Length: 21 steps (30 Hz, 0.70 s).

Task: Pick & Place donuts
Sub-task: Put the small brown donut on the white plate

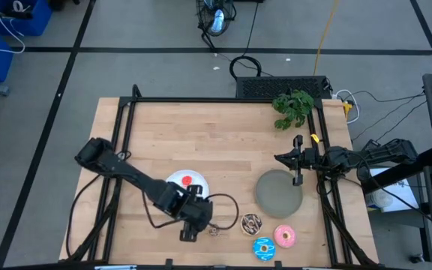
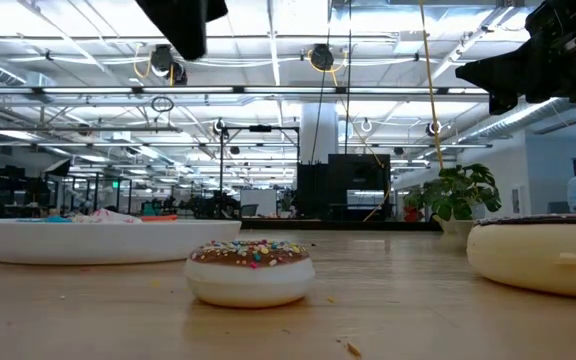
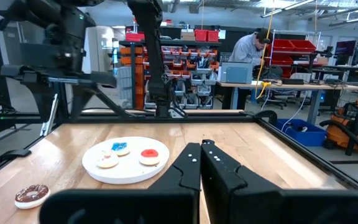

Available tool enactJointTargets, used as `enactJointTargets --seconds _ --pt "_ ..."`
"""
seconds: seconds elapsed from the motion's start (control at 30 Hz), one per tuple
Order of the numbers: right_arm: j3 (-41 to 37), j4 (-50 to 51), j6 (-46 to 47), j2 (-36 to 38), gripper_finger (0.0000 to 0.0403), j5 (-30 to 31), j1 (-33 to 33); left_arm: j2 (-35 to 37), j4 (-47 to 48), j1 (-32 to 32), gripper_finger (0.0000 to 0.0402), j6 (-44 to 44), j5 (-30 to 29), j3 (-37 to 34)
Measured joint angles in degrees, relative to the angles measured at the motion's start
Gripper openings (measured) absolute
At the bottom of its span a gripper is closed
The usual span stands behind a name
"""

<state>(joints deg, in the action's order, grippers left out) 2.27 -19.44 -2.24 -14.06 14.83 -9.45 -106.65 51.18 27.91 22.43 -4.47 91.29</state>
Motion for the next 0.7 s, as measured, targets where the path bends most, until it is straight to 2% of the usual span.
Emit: enactJointTargets --seconds 0.23,0.3,0.57,0.7 --pt "0.01 0.0 0.04 0.01 0.0 0.0 0.0 -0.02 2.95 1.91 0.0051 -6.37 0.16 0.0" --pt "0.01 -0.01 0.03 0.01 0.0 0.0 -0.01 0.0 3.98 1.91 0.0015 -6.94 0.18 0.0" --pt "0.01 -0.53 -0.13 0.02 0.0 0.01 0.0 -0.02 3.84 1.89 0.0016 -3.89 -0.59 0.0" --pt "-0.01 -0.46 -0.11 0.02 0.0 -0.02 0.0 -0.02 -4.64 1.85 0.0004 -3.57 0.36 0.0"
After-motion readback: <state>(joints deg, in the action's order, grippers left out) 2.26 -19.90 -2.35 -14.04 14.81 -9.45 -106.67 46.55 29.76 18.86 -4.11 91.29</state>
